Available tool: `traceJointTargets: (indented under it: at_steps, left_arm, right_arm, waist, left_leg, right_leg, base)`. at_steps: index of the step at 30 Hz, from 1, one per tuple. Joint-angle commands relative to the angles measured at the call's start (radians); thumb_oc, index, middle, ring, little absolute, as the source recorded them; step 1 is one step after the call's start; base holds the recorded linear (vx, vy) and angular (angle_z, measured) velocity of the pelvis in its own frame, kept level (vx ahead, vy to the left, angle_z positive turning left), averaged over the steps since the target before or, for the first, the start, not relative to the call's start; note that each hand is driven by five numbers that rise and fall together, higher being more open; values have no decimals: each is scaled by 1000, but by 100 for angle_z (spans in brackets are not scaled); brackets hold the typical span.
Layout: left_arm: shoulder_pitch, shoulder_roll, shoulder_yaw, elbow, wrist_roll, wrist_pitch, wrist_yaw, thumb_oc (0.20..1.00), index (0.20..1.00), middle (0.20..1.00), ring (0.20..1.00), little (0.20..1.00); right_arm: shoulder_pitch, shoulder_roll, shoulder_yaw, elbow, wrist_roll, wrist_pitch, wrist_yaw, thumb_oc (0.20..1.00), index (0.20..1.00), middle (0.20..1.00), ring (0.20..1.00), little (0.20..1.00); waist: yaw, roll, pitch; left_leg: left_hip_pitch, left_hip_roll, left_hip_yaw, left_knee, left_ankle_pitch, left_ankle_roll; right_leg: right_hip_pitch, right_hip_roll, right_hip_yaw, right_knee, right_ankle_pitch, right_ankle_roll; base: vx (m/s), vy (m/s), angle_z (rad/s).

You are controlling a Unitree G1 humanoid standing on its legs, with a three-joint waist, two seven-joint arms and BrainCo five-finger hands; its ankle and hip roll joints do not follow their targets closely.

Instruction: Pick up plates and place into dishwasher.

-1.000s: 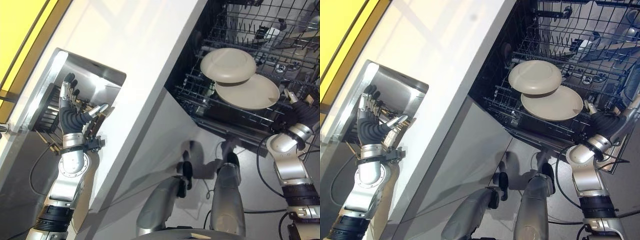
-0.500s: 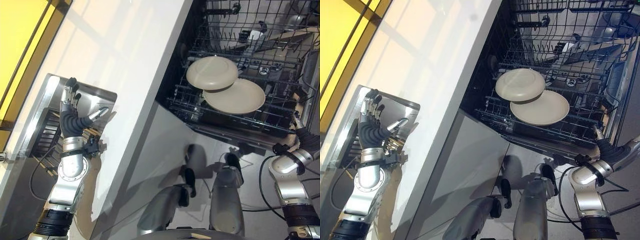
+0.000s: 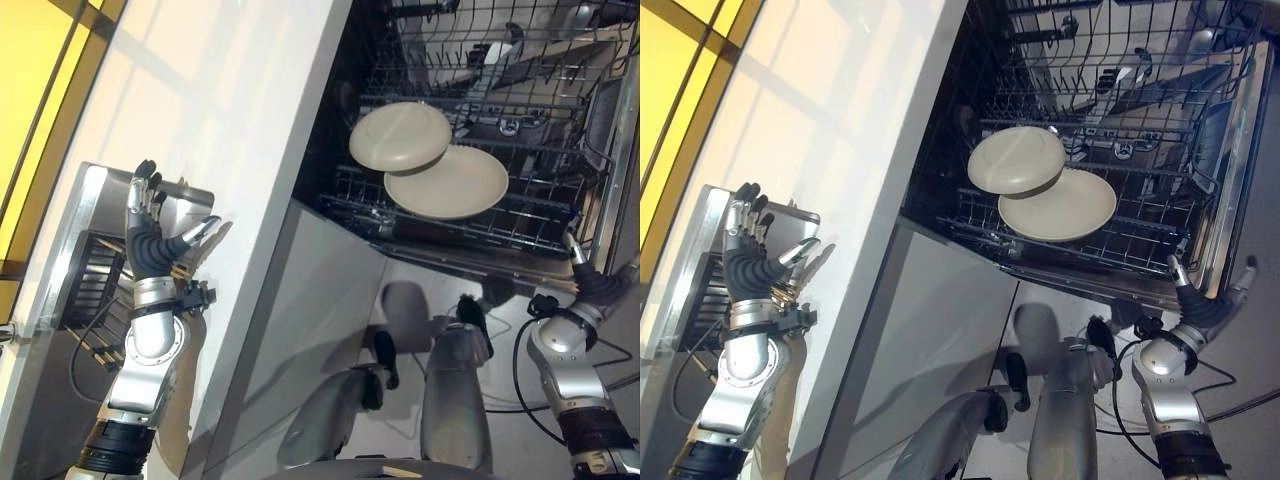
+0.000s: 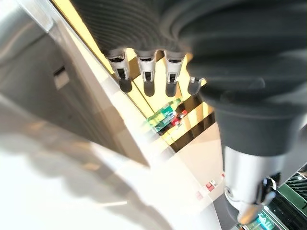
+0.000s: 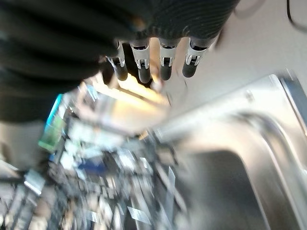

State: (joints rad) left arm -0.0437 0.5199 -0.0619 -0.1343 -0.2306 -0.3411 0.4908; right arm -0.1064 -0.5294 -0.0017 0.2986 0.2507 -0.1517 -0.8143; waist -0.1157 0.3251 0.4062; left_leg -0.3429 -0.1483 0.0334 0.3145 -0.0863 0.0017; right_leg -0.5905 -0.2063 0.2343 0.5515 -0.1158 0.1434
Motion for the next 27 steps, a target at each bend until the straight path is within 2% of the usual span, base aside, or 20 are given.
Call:
traceJointTargets:
  at_steps: [1, 8, 15, 20, 27]
  left_arm:
    - [-73, 29, -13, -25, 11, 4, 47, 1000, 1000, 1000, 1000, 1000]
    - [-112, 39, -33, -16, 7, 41, 54, 1000, 1000, 1000, 1000, 1000]
    - [-95, 29, -28, -8, -2, 44, 42, 1000, 1000, 1000, 1000, 1000]
    - [-71, 30, -16, 1, -8, 35, 19, 1000, 1000, 1000, 1000, 1000]
    - [13, 19, 26, 4, -36, 13, -14, 1000, 1000, 1000, 1000, 1000]
  right_arm:
    - [-128, 34, 179, -2, -9, -14, 172, 1000, 1000, 1000, 1000, 1000]
    - [-227, 40, 226, -3, -69, 29, 247, 1000, 1000, 1000, 1000, 1000]
    - [-260, 36, 241, -71, -112, 100, 345, 1000, 1000, 1000, 1000, 1000]
    - [-268, 34, 248, -99, -130, 122, 350, 1000, 1000, 1000, 1000, 1000]
    - [-250, 25, 225, -172, -175, 158, 362, 1000, 1000, 1000, 1000, 1000]
  waist:
    - [49, 3, 56]
    - [85, -11, 62]
    - [116, -23, 51]
    - [145, -39, 45]
    - [195, -59, 3]
  left_leg:
    - [-105, -16, -64, 147, -59, -45]
    - [-134, -35, -82, 189, -63, -31]
    - [-153, -53, -94, 235, -69, -15]
    - [-159, -68, -104, 269, -77, -5]
    - [-113, -76, -131, 262, -81, 3]
  right_leg:
    - [41, -55, -12, -122, 88, -4]
    - [21, -47, -44, -60, 71, -28]
    - [7, -35, -68, 21, 39, -55]
    - [7, -32, -89, 68, 22, -71]
    - [65, -50, -128, 86, -2, -83]
  base:
    - [-59, -62, 8]
    - [2, 0, 13]
    - [43, 75, 6]
    - [24, 36, 23]
    - [82, 105, 28]
